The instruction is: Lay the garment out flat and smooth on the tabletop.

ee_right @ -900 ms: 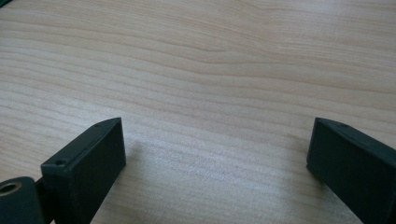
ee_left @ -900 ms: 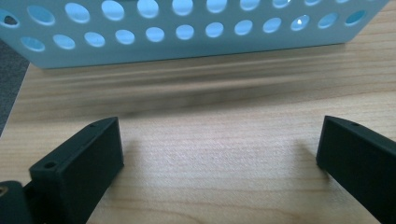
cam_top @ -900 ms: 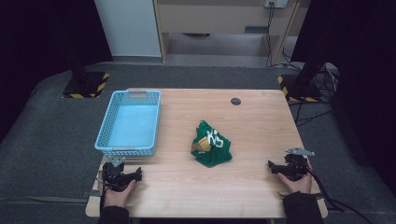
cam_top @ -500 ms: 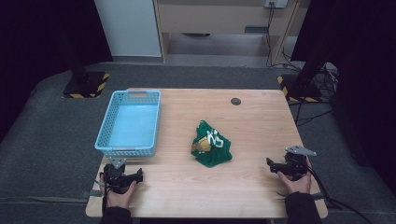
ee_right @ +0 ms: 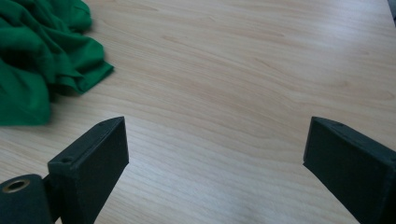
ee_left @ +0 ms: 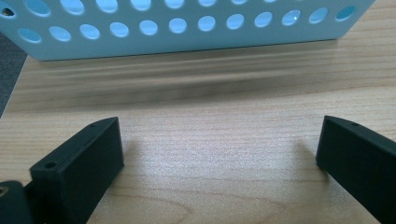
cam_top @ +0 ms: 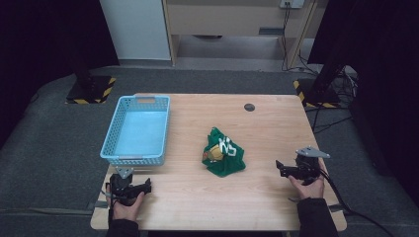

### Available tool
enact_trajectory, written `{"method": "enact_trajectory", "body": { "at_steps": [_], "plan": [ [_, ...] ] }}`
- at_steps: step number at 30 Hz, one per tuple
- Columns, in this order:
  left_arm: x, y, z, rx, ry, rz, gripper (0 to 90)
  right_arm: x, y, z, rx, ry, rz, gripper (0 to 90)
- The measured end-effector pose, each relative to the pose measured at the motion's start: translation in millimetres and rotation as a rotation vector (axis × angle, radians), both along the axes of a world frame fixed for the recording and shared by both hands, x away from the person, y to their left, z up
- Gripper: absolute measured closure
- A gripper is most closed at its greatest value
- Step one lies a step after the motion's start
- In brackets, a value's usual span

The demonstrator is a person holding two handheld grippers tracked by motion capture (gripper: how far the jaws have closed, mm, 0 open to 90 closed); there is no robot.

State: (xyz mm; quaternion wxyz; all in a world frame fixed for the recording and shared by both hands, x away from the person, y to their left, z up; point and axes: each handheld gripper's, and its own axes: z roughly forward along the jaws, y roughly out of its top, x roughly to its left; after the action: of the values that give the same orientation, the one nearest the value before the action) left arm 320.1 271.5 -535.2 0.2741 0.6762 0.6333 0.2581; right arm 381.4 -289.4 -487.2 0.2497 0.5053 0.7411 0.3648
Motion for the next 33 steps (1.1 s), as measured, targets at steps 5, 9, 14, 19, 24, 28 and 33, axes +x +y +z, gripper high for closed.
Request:
{"method": "enact_trajectory", "body": {
  "at_steps": [5, 9, 14, 19, 24, 28, 33],
  "plan": [
    [0.0, 0.0, 0.0, 0.0, 0.0, 0.0, 0.0, 4.6, 14.3, 11.2, 0.003, -0.015, 0.035, 7.3],
    [0.0, 0.0, 0.0, 0.0, 0.0, 0.0, 0.0, 8.5, 25.3, 18.9, 0.002, -0.027, 0.062, 7.8],
    [0.0, 0.0, 0.0, 0.0, 0.0, 0.0, 0.0, 14.1, 39.1, 27.4, 0.015, -0.036, 0.087, 8.5],
    [0.0, 0.0, 0.0, 0.0, 0.0, 0.0, 0.0, 18.6, 56.0, 35.8, 0.027, -0.05, 0.123, 8.9],
    [0.0, 0.0, 0.0, 0.0, 0.0, 0.0, 0.0, 22.6, 69.9, 41.9, 0.026, -0.061, 0.145, 9.3],
    [0.0, 0.0, 0.0, 0.001, 0.0, 0.0, 0.0, 25.7, 80.0, 48.0, 0.044, -0.068, 0.161, 9.6],
    [0.0, 0.0, 0.0, 0.001, 0.0, 0.0, 0.0, 27.9, 95.1, 54.2, 0.046, -0.076, 0.19, 10.3]
  ]
}}
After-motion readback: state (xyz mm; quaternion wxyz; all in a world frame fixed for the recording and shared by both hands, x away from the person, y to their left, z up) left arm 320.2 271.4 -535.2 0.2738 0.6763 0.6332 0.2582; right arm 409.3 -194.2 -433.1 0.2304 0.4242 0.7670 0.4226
